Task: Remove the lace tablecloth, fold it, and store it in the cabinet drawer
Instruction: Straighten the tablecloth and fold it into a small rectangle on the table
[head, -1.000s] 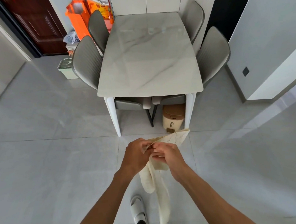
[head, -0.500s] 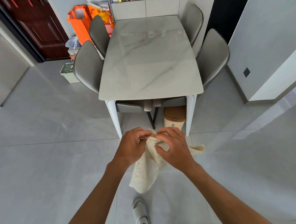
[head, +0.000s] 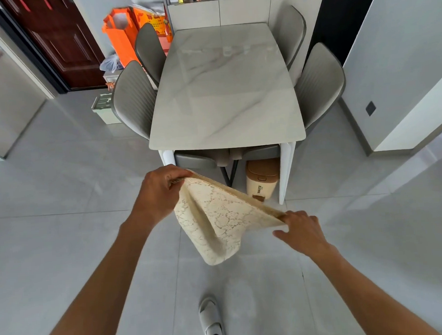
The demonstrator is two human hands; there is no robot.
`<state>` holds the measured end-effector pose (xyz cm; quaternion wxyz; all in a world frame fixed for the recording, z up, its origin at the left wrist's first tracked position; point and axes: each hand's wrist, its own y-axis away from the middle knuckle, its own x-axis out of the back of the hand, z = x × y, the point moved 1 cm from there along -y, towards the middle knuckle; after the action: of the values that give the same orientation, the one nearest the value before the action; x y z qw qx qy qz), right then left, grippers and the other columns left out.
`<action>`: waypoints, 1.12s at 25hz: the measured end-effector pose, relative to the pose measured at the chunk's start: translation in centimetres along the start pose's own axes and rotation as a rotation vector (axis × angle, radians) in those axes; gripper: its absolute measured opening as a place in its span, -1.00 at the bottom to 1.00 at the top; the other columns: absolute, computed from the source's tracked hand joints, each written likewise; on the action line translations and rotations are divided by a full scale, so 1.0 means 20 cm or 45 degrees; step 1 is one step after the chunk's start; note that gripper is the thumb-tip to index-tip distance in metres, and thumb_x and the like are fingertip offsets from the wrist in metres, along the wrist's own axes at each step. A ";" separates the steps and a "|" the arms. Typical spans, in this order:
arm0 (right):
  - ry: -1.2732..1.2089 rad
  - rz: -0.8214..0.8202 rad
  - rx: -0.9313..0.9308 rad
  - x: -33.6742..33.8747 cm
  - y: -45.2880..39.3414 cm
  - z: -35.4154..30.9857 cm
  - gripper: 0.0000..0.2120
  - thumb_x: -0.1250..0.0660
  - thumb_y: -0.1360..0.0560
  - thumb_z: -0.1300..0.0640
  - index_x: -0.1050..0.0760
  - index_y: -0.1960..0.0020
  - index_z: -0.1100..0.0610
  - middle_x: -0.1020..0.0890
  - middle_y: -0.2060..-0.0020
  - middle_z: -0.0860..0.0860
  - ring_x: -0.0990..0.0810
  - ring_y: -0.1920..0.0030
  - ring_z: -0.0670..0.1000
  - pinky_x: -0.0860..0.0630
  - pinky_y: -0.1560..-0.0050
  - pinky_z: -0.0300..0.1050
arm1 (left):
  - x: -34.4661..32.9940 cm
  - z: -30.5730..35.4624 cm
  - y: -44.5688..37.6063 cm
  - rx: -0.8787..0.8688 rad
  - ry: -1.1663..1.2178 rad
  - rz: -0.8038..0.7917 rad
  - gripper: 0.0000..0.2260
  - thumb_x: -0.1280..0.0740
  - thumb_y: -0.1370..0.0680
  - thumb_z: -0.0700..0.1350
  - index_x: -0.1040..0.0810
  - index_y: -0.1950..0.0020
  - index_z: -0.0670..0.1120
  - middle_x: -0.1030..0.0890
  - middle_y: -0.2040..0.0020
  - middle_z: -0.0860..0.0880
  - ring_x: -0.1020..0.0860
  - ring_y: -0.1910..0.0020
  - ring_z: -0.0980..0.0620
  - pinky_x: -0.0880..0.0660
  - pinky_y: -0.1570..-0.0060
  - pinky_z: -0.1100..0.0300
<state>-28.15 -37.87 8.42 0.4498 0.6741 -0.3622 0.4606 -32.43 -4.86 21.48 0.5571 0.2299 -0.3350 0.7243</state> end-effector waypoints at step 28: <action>-1.035 0.228 0.609 0.82 -0.05 -0.33 -0.67 -0.45 -0.38 0.00 -0.40 -0.05 -0.23 -0.62 0.33 -0.05 -0.57 0.27 0.03 -0.53 0.16 -0.12 | -0.03 0.26 -0.14 -0.052 0.076 -0.682 -0.41 -0.57 -0.34 0.04 -0.43 -0.30 0.27 -0.58 -0.06 0.32 -0.53 -0.03 0.34 -0.45 0.04 0.37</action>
<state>-24.02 -32.53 24.81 0.0624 0.8503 -0.4492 0.2670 -29.79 -8.63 25.15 0.7430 0.2778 -0.2602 0.5506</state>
